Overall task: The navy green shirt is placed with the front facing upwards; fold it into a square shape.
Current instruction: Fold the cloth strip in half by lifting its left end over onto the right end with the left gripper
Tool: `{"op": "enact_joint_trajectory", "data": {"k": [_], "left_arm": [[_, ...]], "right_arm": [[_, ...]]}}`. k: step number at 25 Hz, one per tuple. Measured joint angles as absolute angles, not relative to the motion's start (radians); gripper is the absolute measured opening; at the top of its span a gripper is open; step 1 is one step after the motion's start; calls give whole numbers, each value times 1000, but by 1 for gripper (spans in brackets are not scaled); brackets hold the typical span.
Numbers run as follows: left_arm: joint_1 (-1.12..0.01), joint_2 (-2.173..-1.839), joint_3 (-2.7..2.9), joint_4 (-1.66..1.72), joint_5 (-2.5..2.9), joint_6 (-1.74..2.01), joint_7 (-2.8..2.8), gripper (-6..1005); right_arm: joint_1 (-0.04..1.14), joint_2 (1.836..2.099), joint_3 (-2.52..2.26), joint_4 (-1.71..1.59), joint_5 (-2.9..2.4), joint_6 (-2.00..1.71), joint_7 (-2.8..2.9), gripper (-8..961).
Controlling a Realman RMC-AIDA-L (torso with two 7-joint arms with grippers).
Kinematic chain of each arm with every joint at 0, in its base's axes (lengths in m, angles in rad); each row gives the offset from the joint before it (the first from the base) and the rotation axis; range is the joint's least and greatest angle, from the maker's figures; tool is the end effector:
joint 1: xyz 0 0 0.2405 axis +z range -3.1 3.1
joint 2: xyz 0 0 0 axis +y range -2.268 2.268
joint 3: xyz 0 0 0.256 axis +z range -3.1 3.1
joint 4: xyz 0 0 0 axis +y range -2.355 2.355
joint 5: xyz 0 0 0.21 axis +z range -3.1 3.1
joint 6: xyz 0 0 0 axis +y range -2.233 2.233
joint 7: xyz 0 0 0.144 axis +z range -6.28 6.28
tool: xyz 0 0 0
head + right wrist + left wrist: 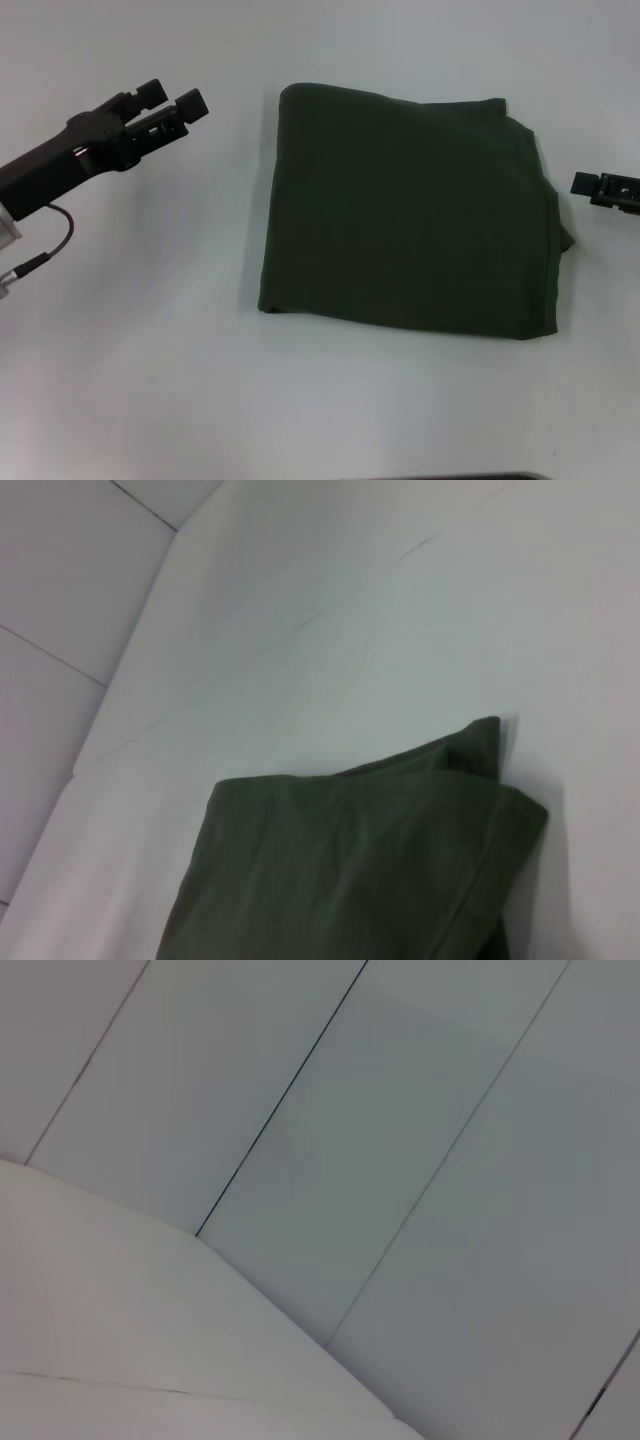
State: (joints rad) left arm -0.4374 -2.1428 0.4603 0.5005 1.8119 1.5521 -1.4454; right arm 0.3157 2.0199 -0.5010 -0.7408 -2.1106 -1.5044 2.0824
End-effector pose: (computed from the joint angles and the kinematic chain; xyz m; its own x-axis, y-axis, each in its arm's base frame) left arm -0.2842 0.3064 -0.0061 0.3813 0.4431 0.8114 0.7571 -0.6533 0.0011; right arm 0.3626 0.2795 0.0581 0.1407 -0.7935 -0.5920 -0.9807 -0.1935 0.0263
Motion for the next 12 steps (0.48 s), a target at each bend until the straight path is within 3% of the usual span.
{"op": "enact_joint_trajectory", "data": {"k": [12], "left_arm": [[-442, -2141, 460, 500, 1814, 1552, -1445, 941]], "right_arm": [[314, 2019, -448, -734, -2110, -1547, 2033, 340]]}}
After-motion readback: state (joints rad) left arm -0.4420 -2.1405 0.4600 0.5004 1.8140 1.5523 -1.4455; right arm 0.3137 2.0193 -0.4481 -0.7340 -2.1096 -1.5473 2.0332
